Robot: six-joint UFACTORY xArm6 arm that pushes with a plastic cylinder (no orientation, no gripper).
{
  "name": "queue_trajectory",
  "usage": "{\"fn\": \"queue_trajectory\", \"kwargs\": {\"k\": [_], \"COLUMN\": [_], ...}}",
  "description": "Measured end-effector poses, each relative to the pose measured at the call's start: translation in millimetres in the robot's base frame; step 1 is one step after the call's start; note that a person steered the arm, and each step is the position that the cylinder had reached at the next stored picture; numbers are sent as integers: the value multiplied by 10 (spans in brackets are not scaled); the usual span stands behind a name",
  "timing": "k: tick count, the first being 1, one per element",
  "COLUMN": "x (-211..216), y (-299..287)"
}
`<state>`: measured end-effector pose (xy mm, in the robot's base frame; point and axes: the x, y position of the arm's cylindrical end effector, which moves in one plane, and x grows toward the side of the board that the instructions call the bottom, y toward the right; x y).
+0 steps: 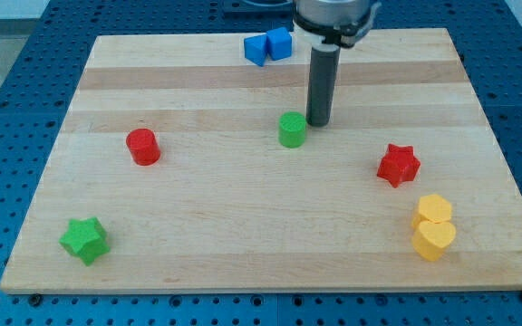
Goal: Push the green circle horizontally right to the red circle
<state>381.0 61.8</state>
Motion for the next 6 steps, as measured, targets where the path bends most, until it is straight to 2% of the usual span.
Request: {"fn": "queue_trajectory", "kwargs": {"k": [2,5,6], "x": [-41,236,277], "y": [0,-697,-720]}}
